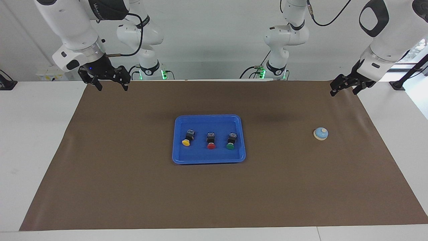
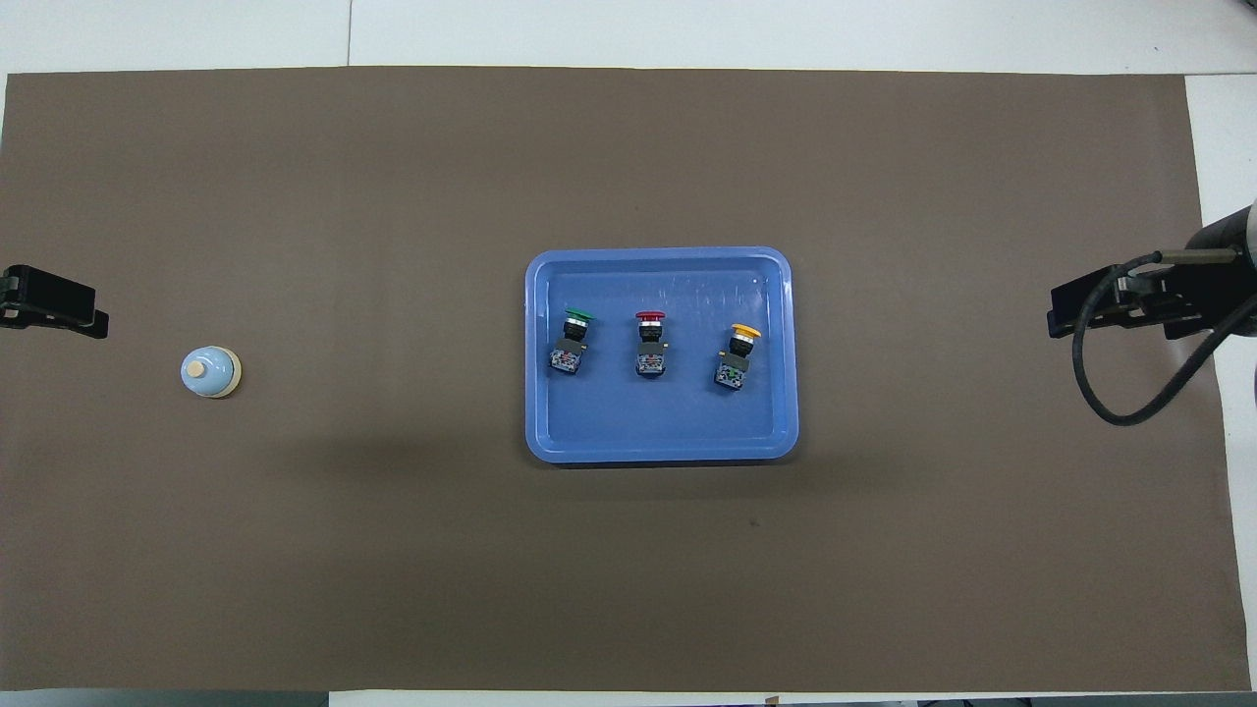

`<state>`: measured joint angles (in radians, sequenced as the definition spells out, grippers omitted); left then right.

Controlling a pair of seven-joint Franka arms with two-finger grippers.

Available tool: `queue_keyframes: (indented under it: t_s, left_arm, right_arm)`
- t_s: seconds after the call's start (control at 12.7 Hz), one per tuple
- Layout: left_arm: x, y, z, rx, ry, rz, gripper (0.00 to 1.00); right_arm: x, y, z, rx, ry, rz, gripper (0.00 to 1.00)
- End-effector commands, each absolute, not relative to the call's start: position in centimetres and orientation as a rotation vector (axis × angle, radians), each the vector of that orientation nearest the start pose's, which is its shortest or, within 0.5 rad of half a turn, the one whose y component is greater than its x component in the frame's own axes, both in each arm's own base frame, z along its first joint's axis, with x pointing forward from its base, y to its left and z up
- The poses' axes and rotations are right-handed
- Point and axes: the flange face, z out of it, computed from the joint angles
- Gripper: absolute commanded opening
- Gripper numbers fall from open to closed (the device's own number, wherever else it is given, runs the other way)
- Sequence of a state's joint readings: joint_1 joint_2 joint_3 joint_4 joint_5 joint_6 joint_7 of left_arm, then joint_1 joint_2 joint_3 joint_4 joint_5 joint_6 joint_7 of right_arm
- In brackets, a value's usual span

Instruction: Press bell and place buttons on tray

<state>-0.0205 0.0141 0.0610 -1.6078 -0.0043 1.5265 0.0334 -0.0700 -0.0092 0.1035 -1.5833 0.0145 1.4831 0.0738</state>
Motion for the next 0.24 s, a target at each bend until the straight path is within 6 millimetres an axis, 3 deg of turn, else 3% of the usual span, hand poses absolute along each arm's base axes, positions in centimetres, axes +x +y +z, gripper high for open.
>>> queue_keyframes:
  t_s: [0.0,0.16]
  left_arm:
    - [55.68,1.6,59.75,-3.144,-0.053,0.123,1.0]
    - [55.67,1.34,59.74,-3.144,-0.051,0.125,1.0]
  right_arm:
    - [53.69,1.69,61.73,-3.14,0.041,0.13,1.0]
    - [53.69,1.69,61.73,-3.14,0.041,0.13,1.0]
